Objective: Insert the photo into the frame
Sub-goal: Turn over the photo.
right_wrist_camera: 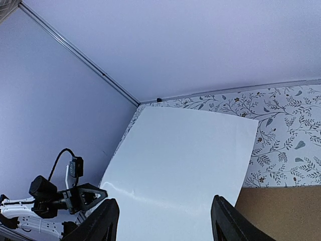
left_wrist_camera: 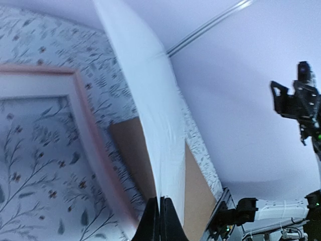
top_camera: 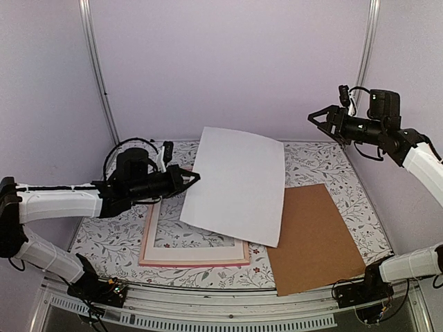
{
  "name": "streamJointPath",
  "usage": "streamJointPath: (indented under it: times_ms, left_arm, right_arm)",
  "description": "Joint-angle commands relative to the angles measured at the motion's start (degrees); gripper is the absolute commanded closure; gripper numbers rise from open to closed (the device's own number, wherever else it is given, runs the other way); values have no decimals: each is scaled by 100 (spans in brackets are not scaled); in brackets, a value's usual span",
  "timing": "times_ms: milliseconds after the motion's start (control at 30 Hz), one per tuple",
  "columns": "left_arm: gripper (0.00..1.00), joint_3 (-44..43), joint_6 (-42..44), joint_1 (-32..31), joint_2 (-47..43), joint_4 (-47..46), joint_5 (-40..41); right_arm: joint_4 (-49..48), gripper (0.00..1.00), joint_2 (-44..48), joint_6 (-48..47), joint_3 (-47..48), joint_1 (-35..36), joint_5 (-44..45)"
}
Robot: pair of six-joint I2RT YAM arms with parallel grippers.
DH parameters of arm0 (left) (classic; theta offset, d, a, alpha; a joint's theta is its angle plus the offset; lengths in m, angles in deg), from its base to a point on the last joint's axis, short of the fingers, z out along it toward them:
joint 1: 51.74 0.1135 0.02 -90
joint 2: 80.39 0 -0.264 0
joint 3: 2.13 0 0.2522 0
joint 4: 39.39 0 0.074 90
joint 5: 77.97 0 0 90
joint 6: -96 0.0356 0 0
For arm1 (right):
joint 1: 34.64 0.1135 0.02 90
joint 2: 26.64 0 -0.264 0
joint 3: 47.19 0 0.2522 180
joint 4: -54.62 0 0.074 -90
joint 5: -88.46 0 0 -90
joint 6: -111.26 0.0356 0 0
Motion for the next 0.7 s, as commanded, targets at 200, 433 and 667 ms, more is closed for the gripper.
streamJointPath:
  times_ms: [200,433,667]
  left_arm:
    - [100,1850,-461,848,-428,-252,-130]
    - [100,1876,-10,1044,-603,461,83]
    - [100,1776,270,1156,-751,1027,260]
  right_arm:
    - [-369,35,-320,7,-424,-44,-263]
    - [-552,35,-528,55,-591,-44,-392]
    - [-693,35,-642,28,-828,-45,-387]
